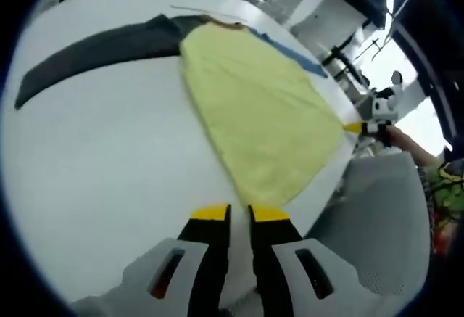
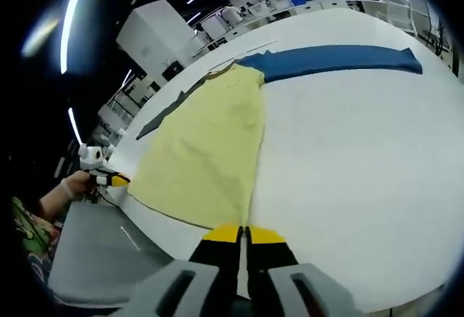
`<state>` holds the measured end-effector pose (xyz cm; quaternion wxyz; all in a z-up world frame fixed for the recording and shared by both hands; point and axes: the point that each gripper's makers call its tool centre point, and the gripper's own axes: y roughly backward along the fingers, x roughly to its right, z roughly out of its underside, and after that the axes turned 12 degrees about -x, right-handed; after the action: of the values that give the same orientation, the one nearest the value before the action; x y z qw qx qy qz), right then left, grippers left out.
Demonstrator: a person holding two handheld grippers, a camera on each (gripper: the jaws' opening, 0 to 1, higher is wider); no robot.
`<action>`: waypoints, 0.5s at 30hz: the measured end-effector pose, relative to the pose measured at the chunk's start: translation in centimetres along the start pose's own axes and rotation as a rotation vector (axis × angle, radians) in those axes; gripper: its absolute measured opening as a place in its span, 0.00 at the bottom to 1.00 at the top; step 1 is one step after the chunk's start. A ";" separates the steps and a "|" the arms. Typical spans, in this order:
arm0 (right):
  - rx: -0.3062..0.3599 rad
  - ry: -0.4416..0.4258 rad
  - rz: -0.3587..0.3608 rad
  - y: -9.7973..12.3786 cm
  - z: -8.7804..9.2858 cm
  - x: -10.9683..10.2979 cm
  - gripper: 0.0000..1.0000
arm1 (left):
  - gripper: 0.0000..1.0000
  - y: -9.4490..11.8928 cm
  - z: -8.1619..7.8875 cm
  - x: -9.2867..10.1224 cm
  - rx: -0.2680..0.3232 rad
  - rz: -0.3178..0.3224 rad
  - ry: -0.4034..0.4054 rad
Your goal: Fold the garment on the visible template until the final outline fits inside the template.
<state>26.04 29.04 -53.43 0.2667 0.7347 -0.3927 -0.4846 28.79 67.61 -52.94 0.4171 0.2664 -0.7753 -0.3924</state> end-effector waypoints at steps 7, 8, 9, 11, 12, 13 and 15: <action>0.062 0.068 -0.024 0.7 -1.0 -0.8 0.22 | 0.20 0.5 -1.2 0.0 0.089 -0.044 -0.126; 0.063 0.091 -0.020 0.7 -1.0 -0.9 0.27 | 0.23 0.7 -1.5 -0.1 0.106 -0.057 -0.132; 0.070 0.112 -0.017 0.7 -1.1 -1.1 0.34 | 0.27 0.9 -1.9 -0.2 0.131 -0.068 -0.144; 0.077 0.132 -0.012 0.7 -1.2 -1.2 0.44 | 0.30 1.1 -2.4 -0.1 0.157 -0.070 -0.157; 0.080 0.147 -0.008 0.6 -1.3 -1.3 0.50 | 0.31 1.4 -2.9 0.1 0.187 -0.069 -0.177; 0.087 0.158 -0.002 0.6 -1.4 -1.3 0.54 | 0.33 1.6 -3.3 0.2 0.210 -0.071 -0.187; 0.100 0.168 0.007 0.6 -1.7 -1.2 0.64 | 0.44 2.0 -3.9 0.3 0.248 -0.070 -0.191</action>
<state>27.16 29.74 -51.67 0.2634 0.7837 -0.3950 -0.4004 31.79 66.99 -49.77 0.2913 0.3044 -0.8442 -0.3314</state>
